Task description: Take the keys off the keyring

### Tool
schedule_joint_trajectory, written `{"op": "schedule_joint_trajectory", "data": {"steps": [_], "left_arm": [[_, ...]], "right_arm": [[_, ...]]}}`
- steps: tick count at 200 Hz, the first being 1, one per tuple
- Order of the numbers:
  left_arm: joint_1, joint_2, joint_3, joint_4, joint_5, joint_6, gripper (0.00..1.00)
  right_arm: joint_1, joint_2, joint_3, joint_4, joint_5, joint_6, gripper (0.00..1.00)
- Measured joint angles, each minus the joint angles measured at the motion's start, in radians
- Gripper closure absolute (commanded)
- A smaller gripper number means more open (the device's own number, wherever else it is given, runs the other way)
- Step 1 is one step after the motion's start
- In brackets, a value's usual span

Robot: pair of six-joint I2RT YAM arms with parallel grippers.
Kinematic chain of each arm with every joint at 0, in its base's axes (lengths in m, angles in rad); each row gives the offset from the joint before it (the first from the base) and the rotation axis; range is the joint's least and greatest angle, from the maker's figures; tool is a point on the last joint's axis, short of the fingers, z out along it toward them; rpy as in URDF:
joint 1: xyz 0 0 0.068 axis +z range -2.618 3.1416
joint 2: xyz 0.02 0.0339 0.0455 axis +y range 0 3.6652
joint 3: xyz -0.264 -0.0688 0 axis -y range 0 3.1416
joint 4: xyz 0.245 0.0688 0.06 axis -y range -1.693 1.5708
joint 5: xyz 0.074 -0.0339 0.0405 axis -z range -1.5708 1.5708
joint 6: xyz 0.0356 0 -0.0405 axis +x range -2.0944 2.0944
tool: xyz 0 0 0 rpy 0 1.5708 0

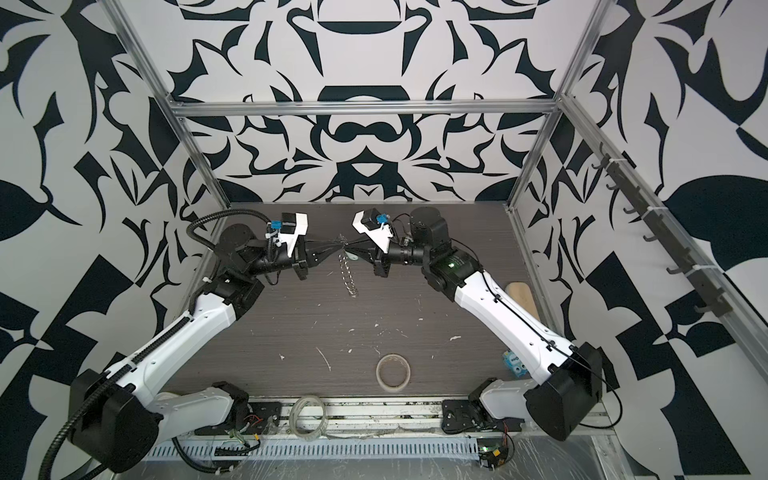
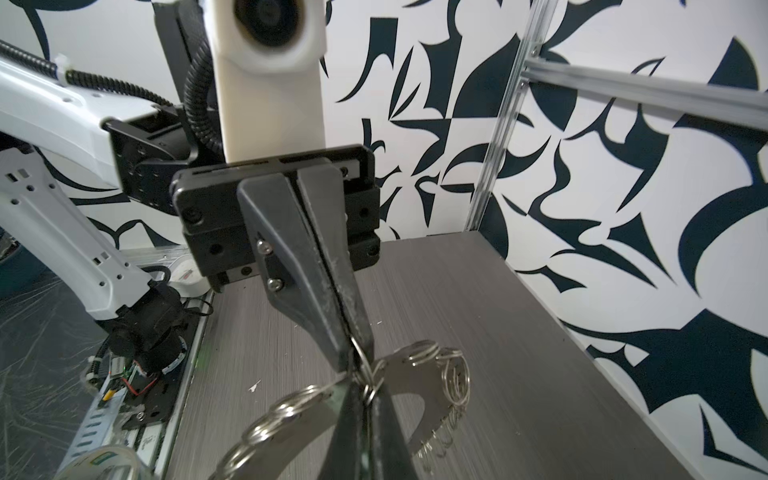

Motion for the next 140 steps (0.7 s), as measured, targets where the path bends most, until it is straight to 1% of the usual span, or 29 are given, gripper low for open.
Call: {"op": "schedule_joint_trajectory", "data": {"steps": [39,86,118,128,140], "left_arm": [[0.0,0.0,0.031,-0.122,0.01,0.095,1.0],[0.0,-0.002,0.045,-0.195,0.031,0.141,1.0],[0.0,-0.012,0.078,-0.29,0.035,0.217,1.0],[0.0,-0.016,0.088,-0.314,0.035,0.237,1.0],[0.0,-0.018,0.104,-0.345,0.036,0.254,1.0]], "right_arm": [[-0.001,0.029,0.047,-0.092,-0.014,-0.002,1.0],[-0.003,0.036,0.056,-0.124,-0.045,0.001,1.0],[-0.01,0.085,0.151,-0.252,-0.097,-0.009,1.0],[-0.009,0.097,0.18,-0.29,-0.103,-0.021,0.97],[-0.008,0.098,0.192,-0.314,-0.105,-0.033,0.88]]}}
